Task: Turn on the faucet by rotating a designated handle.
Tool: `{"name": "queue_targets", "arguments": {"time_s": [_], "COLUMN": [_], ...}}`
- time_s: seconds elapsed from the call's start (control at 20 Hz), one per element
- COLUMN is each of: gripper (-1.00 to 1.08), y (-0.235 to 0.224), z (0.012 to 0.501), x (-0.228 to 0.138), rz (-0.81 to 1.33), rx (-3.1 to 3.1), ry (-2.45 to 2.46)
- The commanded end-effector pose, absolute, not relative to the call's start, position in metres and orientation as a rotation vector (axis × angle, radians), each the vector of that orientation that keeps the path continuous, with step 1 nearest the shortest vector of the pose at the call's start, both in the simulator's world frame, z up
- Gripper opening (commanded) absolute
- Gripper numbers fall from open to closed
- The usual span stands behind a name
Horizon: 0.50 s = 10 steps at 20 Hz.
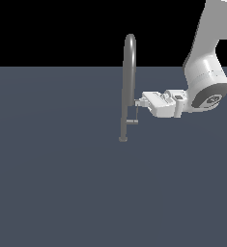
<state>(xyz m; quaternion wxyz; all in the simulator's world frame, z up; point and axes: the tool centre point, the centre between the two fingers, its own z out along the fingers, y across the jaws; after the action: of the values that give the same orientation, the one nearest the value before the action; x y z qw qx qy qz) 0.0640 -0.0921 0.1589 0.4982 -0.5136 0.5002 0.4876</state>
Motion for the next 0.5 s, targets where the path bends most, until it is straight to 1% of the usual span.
{"name": "queue_targets", "arguments": {"time_s": [0.0, 0.45], "gripper": [-1.0, -1.0], "y": [-0.0909, -0.0898], "z": [0.1517, 0.1482], "x": [0.0649, 0.0627], "rz": [1.188, 1.193], "rx": [-1.208, -1.191], "ry": [1.218, 1.222]}}
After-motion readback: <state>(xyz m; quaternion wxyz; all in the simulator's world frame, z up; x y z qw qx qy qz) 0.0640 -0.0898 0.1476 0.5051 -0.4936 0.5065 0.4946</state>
